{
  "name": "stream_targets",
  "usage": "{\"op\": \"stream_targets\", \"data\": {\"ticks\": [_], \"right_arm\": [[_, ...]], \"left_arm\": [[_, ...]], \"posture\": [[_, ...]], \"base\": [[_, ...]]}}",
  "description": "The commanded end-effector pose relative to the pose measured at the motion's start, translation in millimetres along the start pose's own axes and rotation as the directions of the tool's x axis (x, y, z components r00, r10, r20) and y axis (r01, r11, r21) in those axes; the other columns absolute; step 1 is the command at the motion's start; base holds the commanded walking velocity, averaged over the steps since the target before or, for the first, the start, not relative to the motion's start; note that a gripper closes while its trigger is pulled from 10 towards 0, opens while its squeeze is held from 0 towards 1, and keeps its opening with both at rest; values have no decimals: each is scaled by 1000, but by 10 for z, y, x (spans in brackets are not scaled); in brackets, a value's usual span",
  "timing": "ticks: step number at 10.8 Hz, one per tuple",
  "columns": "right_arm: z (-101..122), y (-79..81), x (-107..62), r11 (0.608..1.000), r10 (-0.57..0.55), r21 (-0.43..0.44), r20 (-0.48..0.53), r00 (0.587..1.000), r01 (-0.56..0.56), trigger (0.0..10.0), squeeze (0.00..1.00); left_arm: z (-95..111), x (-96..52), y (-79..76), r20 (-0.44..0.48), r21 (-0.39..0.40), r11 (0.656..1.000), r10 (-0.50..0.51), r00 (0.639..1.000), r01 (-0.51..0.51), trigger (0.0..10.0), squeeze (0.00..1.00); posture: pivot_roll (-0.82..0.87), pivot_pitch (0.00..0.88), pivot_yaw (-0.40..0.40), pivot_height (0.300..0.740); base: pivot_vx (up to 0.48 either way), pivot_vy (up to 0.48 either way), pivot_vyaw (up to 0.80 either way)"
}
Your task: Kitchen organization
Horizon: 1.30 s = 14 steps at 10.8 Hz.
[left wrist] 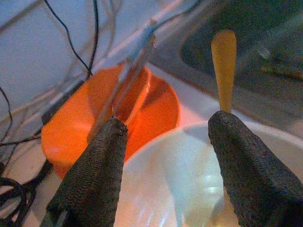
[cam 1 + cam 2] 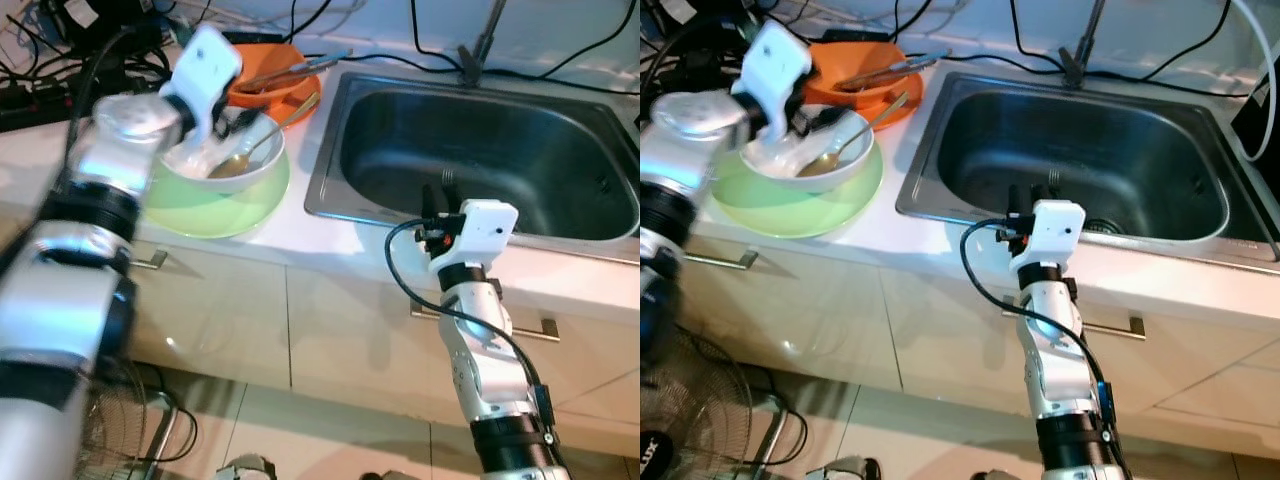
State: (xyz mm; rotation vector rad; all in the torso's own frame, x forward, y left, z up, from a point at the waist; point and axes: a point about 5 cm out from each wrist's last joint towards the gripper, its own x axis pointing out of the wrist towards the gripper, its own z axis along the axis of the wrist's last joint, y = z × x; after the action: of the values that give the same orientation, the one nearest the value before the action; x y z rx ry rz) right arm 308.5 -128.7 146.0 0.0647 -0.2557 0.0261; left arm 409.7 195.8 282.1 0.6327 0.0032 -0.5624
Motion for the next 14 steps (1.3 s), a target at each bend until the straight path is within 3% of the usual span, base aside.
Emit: {"op": "stream_targets", "data": {"ticks": [1,4,8,14], "right_arm": [[11,15,22,1000,-1,0,4,1000,1,10000,0],[12,24,30,1000,-8,5,8,1000,8,10000,0],[0,28,18,1000,-17,10,9,1000,17,10000,0],[-9,33,11,1000,-25,11,5,1000,25,10000,0]], "left_arm": [[61,-25,47,-15,45,998,-43,999,44,10000,0],[7,-73,90,-82,45,994,-92,992,96,10000,0],[-124,-45,-36,-145,32,980,-188,971,195,10000,0],[-211,137,-258,-200,56,987,-140,970,154,10000,0]], "posture": [[63,51,12,740],[55,47,24,740],[44,34,35,740],[32,42,44,740]], "base": [[0,0,0],[0,0,0],[0,0,0],[0,0,0]]}}
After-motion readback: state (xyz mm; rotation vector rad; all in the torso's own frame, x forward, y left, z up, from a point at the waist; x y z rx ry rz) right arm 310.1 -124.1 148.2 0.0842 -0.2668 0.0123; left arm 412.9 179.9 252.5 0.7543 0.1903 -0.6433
